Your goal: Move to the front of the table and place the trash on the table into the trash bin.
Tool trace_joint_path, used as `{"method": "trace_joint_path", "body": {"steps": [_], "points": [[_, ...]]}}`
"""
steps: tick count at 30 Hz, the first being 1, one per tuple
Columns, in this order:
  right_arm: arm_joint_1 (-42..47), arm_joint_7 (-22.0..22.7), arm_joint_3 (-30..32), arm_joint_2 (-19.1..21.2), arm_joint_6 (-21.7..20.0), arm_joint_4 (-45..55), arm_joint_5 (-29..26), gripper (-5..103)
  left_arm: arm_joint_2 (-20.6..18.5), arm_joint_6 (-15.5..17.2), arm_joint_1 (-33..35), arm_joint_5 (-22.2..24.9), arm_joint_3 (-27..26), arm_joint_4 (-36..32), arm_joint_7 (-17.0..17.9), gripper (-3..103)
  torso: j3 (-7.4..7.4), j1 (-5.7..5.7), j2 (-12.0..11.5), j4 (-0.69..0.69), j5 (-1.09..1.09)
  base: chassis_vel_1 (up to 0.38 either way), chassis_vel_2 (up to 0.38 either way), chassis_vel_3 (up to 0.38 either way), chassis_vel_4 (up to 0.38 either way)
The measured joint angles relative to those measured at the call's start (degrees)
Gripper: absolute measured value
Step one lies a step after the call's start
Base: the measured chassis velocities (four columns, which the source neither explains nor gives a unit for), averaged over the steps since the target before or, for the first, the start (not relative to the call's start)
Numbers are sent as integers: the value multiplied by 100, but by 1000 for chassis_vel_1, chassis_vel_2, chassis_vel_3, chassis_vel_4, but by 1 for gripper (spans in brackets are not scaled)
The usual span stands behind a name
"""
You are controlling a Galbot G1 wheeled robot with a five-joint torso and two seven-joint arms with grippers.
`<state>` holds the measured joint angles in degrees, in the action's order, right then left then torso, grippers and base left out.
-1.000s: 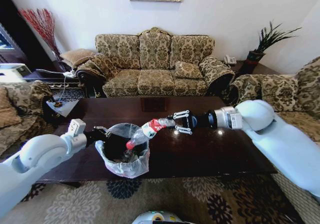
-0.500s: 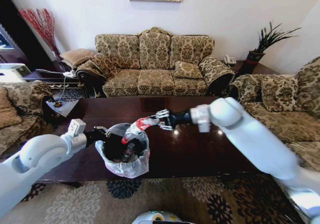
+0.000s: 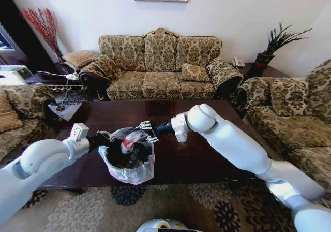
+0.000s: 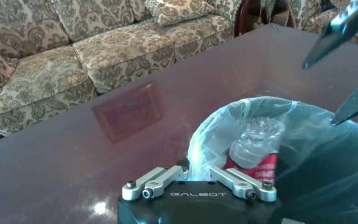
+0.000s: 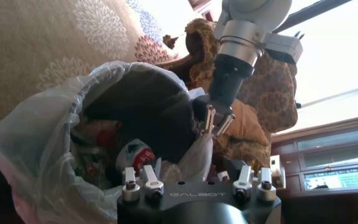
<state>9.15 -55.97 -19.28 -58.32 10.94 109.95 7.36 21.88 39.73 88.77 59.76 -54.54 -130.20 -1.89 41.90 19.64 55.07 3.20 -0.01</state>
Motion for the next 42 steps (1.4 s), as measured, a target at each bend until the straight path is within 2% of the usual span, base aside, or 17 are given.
{"method": "trace_joint_path", "body": {"steps": [5,8,9,10,12,13,14,15,16,17,19,24,28,34,38,40,42], "points": [[288,293,397,236,-268,244,-716,84,0,0,0,0,0,0,-2,2,0,0,0,-4,0,0,0,0,0],[906,1825,1052,747,-842,761,-1954,99,-1,0,0,0,0,1,2,2,0,0,0,-3,2,0,0,0,0],[906,1825,1052,747,-842,761,-1954,99,-1,0,0,0,0,1,2,2,0,0,0,-3,2,0,0,0,0],[1278,2737,1392,1097,-1207,1067,-2581,99,-1,0,0,0,0,2,3,2,0,0,0,-1,3,0,0,0,0],[1802,3893,1922,1558,-1748,1500,-3528,100,0,0,0,0,0,0,-2,2,-1,-1,0,2,2,0,0,0,0],[1802,3893,1922,1558,-1748,1500,-3528,100,0,0,0,0,0,0,-2,2,-1,-1,0,2,2,0,0,0,0],[2228,4855,2327,1808,-2072,1800,-4276,100,0,0,0,0,0,1,2,2,-1,-1,0,3,1,0,0,0,0],[2571,5541,2660,1904,-2316,2007,-4830,100,0,0,0,0,0,0,-1,2,-1,-1,0,1,2,0,0,0,0],[2571,5541,2660,1904,-2316,2007,-4830,100,0,0,0,0,0,0,-1,2,-1,-1,0,1,2,0,0,0,0],[3180,6512,3203,1938,-2627,2236,-5583,100,0,0,0,1,0,-1,-4,2,-1,-2,0,-2,0,0,0,0,0],[4335,7504,4150,1774,-2974,2458,-6249,100,0,0,0,0,0,1,-1,2,-1,-1,0,-6,0,0,0,0,0],[6318,7411,5147,1164,-2947,2561,-5857,100,0,0,0,-1,0,1,2,2,0,-1,0,-4,1,0,0,0,0],[8593,6310,4867,51,-2104,2037,-4014,100,0,0,0,0,0,0,-1,2,-1,-2,0,2,1,0,0,0,0],[9105,5899,4484,-779,-1246,1732,-2454,100,0,0,0,0,0,0,0,2,-1,-1,1,-3,-2,0,0,0,0],[9040,5791,4469,-915,-873,1513,-2019,100,0,0,0,0,0,1,0,2,-1,-1,1,-3,-4,0,0,0,0],[8738,5490,4483,-1042,-196,760,-1607,100,0,0,0,0,0,0,0,2,0,0,0,-3,0,0,0,0,0],[8573,5392,4418,-1126,54,386,-1511,100,0,0,0,0,0,1,0,2,1,1,-1,-4,3,0,0,0,0]]}}
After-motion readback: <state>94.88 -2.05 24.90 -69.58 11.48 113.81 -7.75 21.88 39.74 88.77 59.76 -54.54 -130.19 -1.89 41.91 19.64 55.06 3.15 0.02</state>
